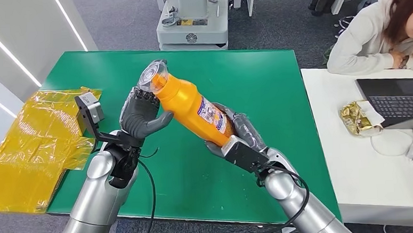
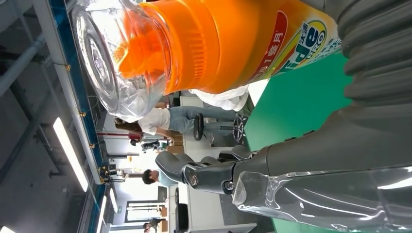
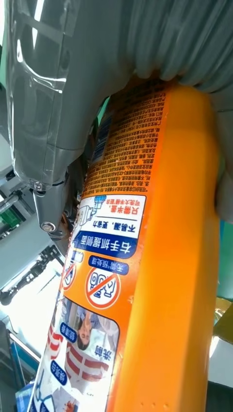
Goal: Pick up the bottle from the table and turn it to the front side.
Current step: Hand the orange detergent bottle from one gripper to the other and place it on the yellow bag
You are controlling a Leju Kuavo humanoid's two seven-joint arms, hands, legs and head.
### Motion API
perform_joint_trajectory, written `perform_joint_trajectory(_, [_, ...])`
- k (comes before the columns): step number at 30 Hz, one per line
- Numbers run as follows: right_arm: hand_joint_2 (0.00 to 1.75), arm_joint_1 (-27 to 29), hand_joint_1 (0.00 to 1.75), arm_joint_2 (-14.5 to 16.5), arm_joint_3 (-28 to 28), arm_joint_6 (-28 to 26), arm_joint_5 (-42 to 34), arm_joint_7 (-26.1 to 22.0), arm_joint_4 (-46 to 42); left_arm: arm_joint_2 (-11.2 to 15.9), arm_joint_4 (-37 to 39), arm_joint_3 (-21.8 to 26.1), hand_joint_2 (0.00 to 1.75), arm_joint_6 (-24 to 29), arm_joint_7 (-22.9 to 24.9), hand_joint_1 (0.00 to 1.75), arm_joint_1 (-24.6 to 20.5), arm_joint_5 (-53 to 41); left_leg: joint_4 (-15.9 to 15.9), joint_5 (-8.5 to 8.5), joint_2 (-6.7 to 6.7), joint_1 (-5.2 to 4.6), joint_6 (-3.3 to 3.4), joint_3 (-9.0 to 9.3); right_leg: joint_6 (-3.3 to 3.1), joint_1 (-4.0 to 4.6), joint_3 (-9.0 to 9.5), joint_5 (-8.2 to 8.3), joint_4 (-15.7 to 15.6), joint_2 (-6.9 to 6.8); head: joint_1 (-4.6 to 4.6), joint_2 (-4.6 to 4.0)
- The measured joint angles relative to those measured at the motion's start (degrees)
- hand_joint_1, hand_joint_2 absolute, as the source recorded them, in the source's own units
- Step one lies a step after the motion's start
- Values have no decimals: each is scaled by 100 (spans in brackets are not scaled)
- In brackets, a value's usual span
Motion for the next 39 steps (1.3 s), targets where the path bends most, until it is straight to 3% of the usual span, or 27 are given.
perform_joint_trajectory(16, [175,-36,174,51,109,17,62,106,-19,0,-71,-5,175,-32,30,0,1,44,0,0,0,0,0,0,0,0,0,0,0,0,-1,0])
perform_joint_trajectory(30, [175,-38,174,97,220,-98,-61,-134,237,-34,-71,-133,175,-519,350,0,3,1079,0,0,1,0,0,1,0,0,-1,0,0,1,-1,0])
perform_joint_trajectory(39, [175,-168,174,198,259,-103,-155,-161,366,-107,-71,-199,175,-559,435,0,2,1384,0,0,1,0,0,1,0,0,-1,0,0,1,-1,0])
